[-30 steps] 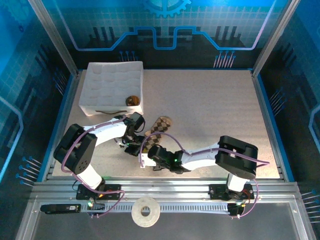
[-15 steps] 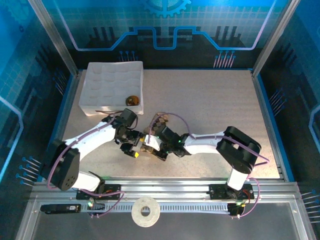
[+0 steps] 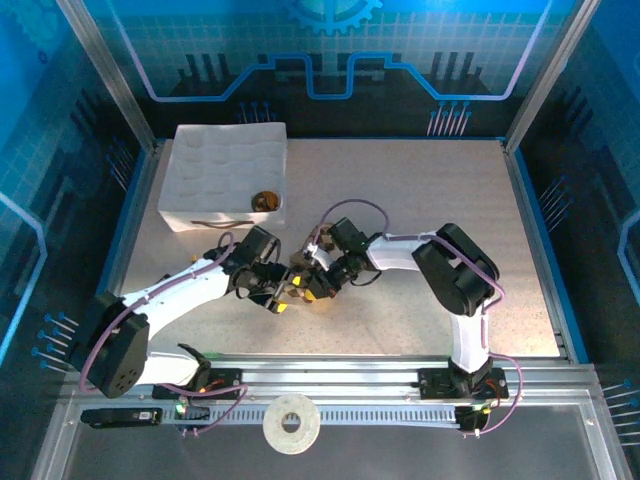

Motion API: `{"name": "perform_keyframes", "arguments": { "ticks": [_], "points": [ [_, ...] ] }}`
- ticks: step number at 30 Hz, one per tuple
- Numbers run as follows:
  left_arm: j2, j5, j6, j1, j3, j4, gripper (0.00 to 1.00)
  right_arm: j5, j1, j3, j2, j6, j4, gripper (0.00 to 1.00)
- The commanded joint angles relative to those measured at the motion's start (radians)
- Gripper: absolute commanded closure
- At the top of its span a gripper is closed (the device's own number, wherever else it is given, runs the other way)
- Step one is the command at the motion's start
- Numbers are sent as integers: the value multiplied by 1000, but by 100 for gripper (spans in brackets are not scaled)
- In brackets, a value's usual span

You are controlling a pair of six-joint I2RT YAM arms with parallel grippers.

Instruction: Roll the socks

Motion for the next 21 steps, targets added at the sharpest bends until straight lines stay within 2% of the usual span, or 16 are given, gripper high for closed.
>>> {"name": "perform_keyframes", "arguments": {
  "ticks": [1, 11, 13, 17, 19, 21],
  "points": [
    [40, -43, 19, -15, -28, 96, 44, -39, -16, 46, 76, 19, -190, 100],
    [169, -120, 26, -18, -48, 171, 49, -41, -23, 106, 122, 52, -255, 100],
    [199, -136, 26, -18, -41, 178, 57, -45, -22, 113, 121, 52, -257, 100],
    [266, -151, -2, -19, -10, 64, 81, -40, -19, 107, 96, 35, -246, 100],
    [281, -136, -29, -20, -15, 3, 97, -35, -14, 94, 64, 8, -228, 91],
    [276, -117, -50, -19, -28, -34, 100, -5, -1, 71, 13, -43, -206, 78]
  ]
}}
